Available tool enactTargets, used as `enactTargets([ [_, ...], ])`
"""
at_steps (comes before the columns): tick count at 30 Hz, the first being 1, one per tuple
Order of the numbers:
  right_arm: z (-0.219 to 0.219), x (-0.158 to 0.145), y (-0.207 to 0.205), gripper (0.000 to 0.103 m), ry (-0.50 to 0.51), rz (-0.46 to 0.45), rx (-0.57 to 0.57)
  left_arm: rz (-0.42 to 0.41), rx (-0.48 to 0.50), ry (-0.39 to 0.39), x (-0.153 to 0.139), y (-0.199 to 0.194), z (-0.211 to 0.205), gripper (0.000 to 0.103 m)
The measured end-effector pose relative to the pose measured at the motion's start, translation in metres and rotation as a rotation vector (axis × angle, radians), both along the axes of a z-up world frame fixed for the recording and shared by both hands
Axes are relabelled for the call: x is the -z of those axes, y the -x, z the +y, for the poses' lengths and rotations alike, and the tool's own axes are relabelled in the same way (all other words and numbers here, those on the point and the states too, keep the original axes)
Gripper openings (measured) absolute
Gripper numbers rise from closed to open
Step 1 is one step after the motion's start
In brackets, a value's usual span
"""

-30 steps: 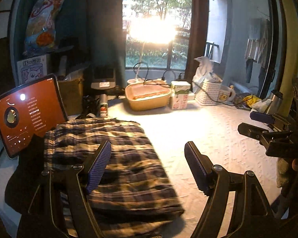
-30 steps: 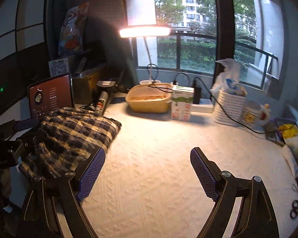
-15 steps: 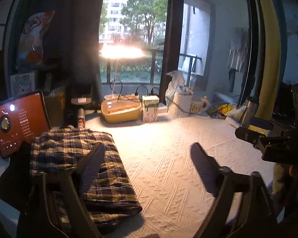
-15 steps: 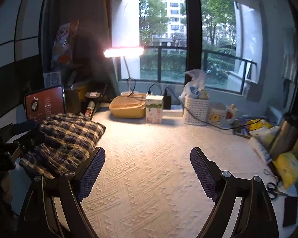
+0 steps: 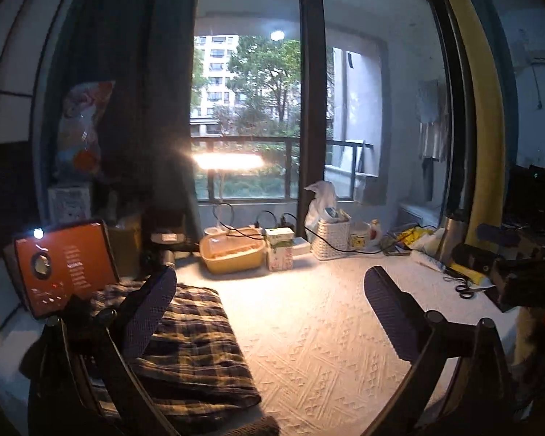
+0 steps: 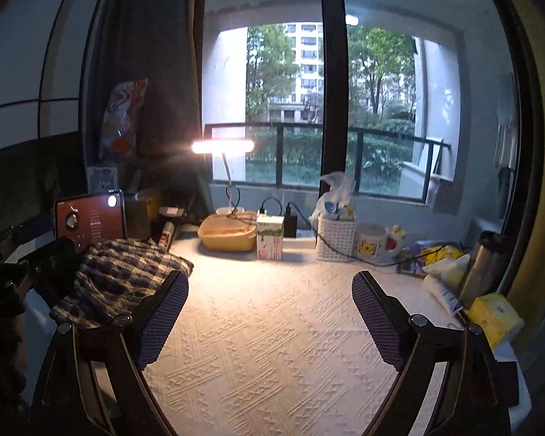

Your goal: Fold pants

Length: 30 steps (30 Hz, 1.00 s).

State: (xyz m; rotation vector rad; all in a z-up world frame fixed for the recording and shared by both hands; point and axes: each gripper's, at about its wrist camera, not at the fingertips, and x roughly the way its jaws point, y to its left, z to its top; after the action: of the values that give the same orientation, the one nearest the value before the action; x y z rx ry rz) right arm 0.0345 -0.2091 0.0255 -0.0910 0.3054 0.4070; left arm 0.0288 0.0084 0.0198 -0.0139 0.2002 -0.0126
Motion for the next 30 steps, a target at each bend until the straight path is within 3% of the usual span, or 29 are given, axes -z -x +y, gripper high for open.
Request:
enactTargets([
  [9, 0.003, -0.014, 0.017, 0.099, -0.01, -0.045, 0.018, -0.052, -0.065, -0.011, -0.004, 0.015, 0.007, 0.102],
  [20, 0.028, -0.006, 0.013, 0.1, 0.015, -0.012, -0.017, -0.017, -0.115, 0.026, 0.007, 0.013, 0.029, 0.102],
  [30, 0.03, 0.002, 0.007, 0.1, 0.017, 0.021, -0.025, 0.005, -0.097, 0.021, 0.01, 0.011, 0.024, 0.102],
])
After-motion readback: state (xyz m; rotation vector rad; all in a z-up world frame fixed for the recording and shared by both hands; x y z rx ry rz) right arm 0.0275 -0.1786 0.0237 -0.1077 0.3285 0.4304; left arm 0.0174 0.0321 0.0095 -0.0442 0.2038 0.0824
